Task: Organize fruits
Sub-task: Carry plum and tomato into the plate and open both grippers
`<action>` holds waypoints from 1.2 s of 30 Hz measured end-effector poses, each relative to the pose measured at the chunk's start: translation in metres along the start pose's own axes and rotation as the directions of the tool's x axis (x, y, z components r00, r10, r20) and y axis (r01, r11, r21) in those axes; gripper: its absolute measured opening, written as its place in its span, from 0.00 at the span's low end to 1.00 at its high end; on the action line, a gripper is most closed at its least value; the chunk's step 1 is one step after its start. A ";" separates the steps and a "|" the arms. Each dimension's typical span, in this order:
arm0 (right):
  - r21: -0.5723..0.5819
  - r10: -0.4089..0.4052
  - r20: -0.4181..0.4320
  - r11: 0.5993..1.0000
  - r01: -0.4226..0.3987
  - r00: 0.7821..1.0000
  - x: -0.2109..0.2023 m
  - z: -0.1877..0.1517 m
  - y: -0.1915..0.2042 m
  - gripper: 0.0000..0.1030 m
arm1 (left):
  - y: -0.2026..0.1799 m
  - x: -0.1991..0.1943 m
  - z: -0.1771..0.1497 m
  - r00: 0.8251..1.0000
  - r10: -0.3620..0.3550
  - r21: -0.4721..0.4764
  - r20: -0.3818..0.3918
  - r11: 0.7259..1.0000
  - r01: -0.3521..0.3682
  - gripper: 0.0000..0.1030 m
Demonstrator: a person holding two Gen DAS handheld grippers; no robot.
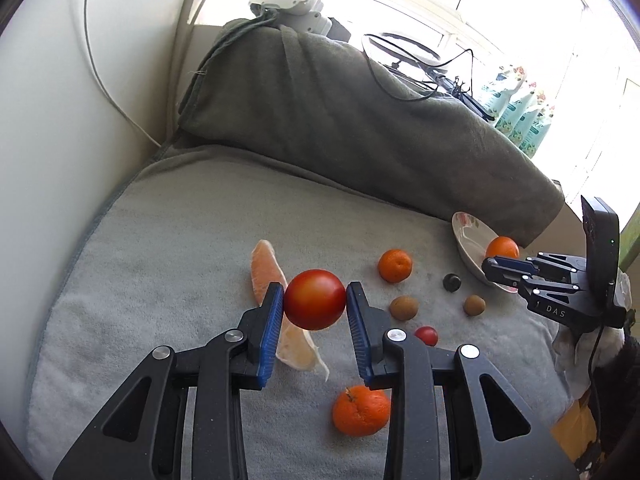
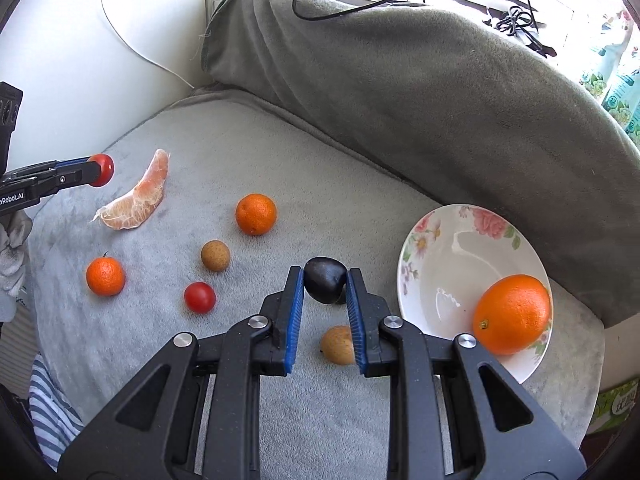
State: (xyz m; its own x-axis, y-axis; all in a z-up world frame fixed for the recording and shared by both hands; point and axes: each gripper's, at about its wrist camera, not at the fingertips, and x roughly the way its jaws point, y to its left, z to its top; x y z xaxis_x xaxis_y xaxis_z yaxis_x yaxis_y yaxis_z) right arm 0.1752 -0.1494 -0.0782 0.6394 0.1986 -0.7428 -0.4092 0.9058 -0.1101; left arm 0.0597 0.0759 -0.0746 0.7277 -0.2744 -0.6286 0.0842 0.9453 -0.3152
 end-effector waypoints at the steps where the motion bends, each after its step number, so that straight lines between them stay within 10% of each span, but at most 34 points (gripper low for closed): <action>1: 0.009 -0.006 0.008 1.000 0.006 1.000 -0.004 0.002 -0.006 0.22 | -0.006 0.002 0.002 1.000 -0.011 0.009 0.002 1.000 0.011 0.30; 36: 0.349 -0.002 0.073 0.937 -0.024 0.997 0.021 0.007 -0.164 0.22 | -0.201 0.123 0.028 0.966 -0.217 0.264 -0.142 0.932 0.248 0.30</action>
State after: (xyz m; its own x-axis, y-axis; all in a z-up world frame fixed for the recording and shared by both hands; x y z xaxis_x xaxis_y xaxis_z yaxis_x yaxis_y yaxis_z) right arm 0.2605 -0.2908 -0.0708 0.6856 0.2239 -0.6926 -0.1717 0.9744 0.1450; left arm 0.1515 -0.1425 -0.0682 0.5876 -0.4952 -0.6399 0.4392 0.8594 -0.2618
